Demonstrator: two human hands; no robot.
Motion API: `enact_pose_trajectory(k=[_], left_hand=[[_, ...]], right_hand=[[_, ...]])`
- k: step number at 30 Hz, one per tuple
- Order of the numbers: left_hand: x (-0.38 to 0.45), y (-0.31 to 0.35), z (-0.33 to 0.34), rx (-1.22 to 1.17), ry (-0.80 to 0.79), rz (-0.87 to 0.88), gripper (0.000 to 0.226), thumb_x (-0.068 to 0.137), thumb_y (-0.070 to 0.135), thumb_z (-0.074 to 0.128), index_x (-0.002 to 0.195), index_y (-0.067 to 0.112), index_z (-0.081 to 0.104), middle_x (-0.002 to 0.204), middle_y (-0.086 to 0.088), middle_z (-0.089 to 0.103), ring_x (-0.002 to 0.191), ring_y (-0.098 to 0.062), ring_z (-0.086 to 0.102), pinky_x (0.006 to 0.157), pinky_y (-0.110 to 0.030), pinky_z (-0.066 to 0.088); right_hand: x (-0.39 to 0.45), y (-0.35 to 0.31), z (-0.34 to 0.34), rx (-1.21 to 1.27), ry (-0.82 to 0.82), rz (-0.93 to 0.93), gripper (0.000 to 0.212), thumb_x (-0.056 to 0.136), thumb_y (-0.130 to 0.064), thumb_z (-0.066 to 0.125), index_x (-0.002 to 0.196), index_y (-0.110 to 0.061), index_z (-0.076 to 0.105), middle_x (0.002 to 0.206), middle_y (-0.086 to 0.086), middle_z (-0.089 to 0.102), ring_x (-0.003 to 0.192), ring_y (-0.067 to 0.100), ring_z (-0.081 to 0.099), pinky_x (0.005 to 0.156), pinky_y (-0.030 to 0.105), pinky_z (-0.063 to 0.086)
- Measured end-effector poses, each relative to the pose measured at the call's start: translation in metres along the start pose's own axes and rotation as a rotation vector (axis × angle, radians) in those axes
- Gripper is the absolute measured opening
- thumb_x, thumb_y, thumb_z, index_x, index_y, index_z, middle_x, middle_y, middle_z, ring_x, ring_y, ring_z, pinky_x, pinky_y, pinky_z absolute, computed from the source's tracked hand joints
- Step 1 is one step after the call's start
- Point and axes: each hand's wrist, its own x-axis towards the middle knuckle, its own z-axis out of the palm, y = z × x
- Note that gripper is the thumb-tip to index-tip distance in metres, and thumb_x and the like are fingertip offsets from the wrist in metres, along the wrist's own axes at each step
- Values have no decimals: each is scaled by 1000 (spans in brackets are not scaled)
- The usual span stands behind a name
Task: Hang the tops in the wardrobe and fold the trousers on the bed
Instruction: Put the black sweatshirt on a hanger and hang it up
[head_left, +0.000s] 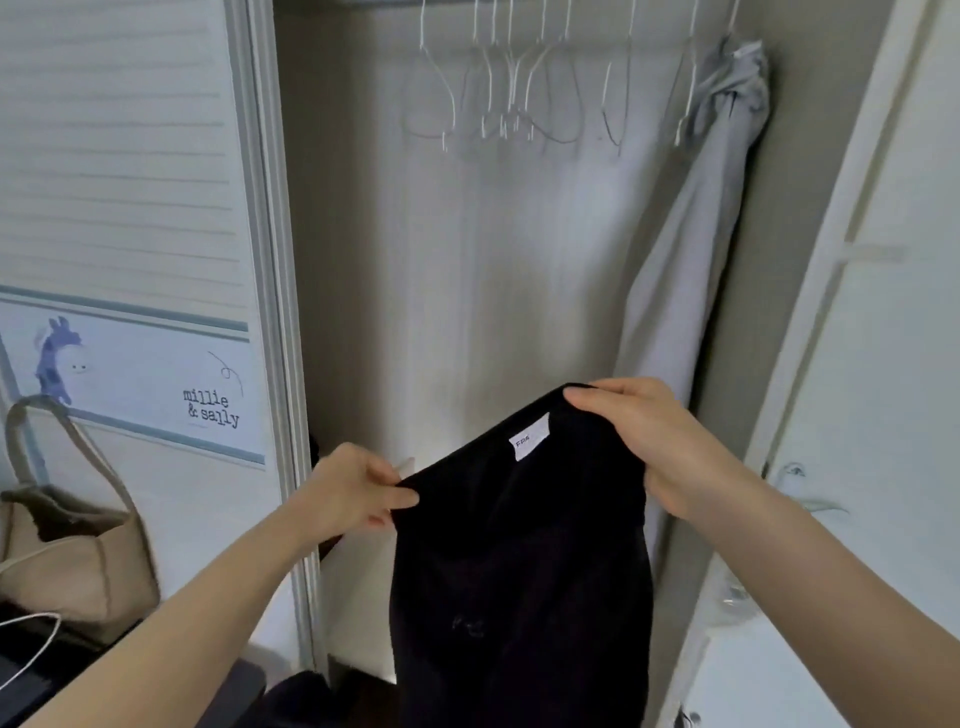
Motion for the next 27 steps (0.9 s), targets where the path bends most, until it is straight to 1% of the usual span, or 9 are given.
enact_pose_trajectory(k=[1,3,6,9,12,16,20,23,27], left_hand=[[4,3,-7,-182,-57,-24,7,84,15,75,84,8,75,84,-11,75,82,-24,74,82,-36,59],[13,11,-16,-530,-141,-107,25,89,13,68,110,-1,68,100,-18,74,94,-28,72,83,-38,59],[29,28,-22,-831,-201,-202,27,93,12,59,117,0,65,108,-21,71,91,-29,73,71,-38,62],[45,47,-23,-933,-213,-237,26,96,15,54,117,3,64,109,-16,71,90,-28,71,76,-42,58],[59,64,-27,-954,-229,-187,20,96,19,56,105,6,67,91,-10,72,83,-25,69,75,-38,53],[76,86,-32,-866,-211,-53,16,92,20,64,102,8,68,85,-5,68,79,-22,64,70,-36,53],[93,105,-30,-609,-21,150,18,88,15,68,100,1,70,86,-8,67,79,-21,64,72,-35,54],[109,118,-27,-496,171,328,9,89,15,66,89,8,72,81,-5,67,74,-17,63,68,-29,50],[136,140,-36,-453,325,503,9,91,17,63,86,13,70,81,1,63,72,-12,61,67,-24,47]], right_hand=[[6,2,-1,-4,32,0,26,88,-22,65,94,2,70,94,22,71,86,33,70,84,45,55],[16,9,-2,-46,86,-20,36,87,-29,65,97,6,66,93,24,70,83,37,67,82,49,54],[27,21,-2,-194,130,-98,52,86,-41,62,97,9,59,75,22,58,69,22,53,66,37,45],[36,34,-3,-393,193,-187,48,93,-38,56,82,9,56,64,13,45,61,17,42,62,29,36],[43,44,-3,-663,281,-240,42,96,-30,53,63,-8,43,55,2,39,54,14,35,51,19,31],[64,59,-9,-826,282,-189,40,95,-27,54,60,-20,38,53,-3,41,55,15,40,54,21,35],[86,54,-3,-936,126,-86,41,95,-27,54,59,-17,37,55,-2,38,54,14,36,53,25,32],[102,35,2,-975,14,-65,43,94,-25,55,56,-17,35,52,-3,38,56,16,43,58,26,36],[128,-14,4,-1014,-14,-160,35,90,-26,56,56,-25,50,68,-3,63,75,16,62,71,21,45]])
